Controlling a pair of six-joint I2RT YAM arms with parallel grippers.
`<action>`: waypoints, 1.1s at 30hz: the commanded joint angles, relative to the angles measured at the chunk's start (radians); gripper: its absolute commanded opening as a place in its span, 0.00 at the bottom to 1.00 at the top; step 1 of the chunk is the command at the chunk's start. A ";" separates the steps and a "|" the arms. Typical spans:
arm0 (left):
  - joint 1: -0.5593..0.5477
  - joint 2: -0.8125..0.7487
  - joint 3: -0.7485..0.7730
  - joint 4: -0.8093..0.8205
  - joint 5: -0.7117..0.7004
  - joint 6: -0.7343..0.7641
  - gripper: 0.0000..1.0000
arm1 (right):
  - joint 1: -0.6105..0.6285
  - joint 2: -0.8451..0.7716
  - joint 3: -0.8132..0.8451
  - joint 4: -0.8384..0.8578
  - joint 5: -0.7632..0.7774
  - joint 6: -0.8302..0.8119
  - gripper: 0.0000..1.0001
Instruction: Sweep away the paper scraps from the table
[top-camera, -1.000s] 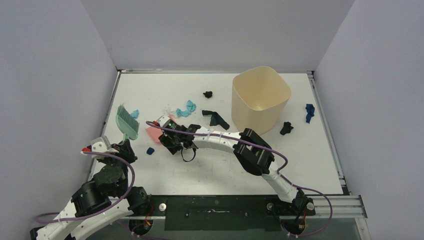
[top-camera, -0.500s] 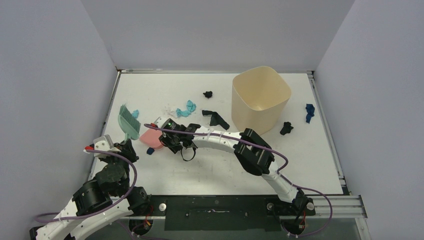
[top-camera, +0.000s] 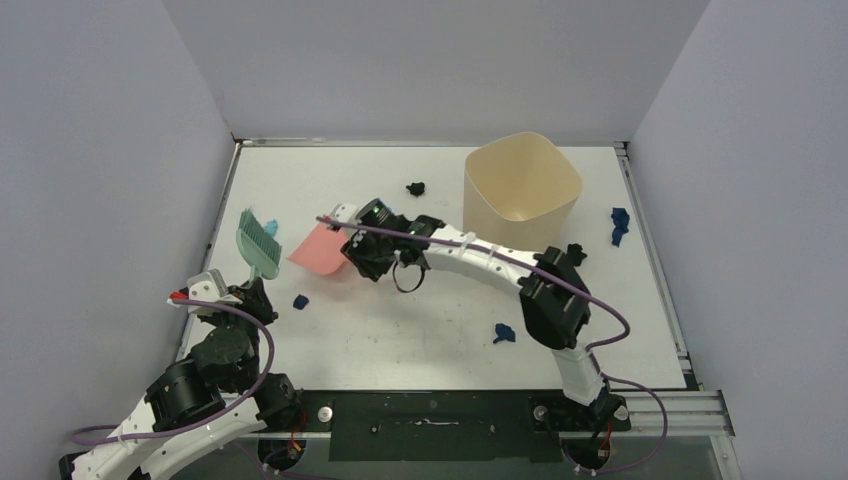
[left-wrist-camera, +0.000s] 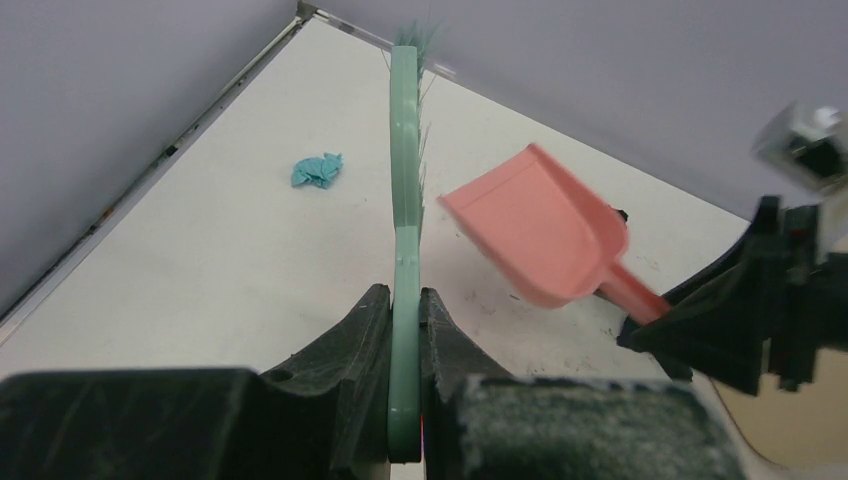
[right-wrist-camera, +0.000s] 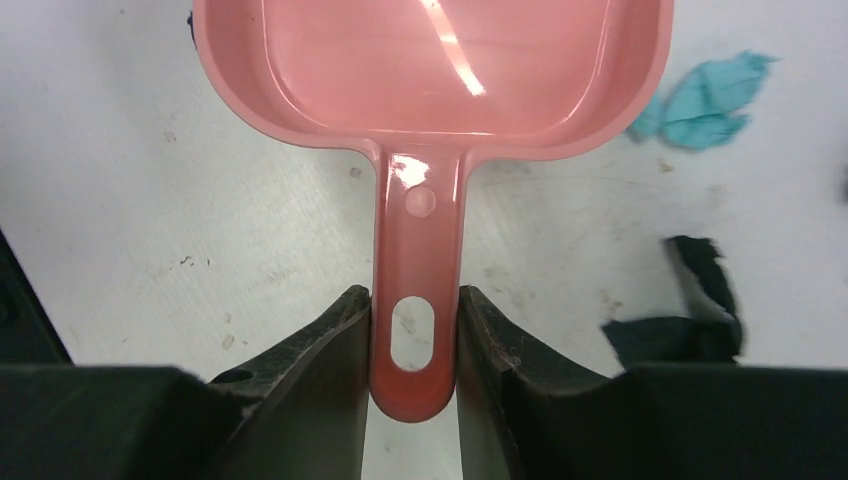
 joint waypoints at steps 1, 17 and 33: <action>-0.003 -0.030 0.021 0.063 0.056 -0.042 0.00 | -0.149 -0.183 0.013 -0.052 -0.235 -0.083 0.05; -0.009 0.543 0.186 0.496 0.755 0.083 0.00 | -0.584 -0.589 0.069 -0.075 -0.203 -0.114 0.05; -0.219 1.195 0.444 0.919 0.980 0.045 0.00 | -0.981 -0.797 -0.083 -0.036 0.293 -0.140 0.05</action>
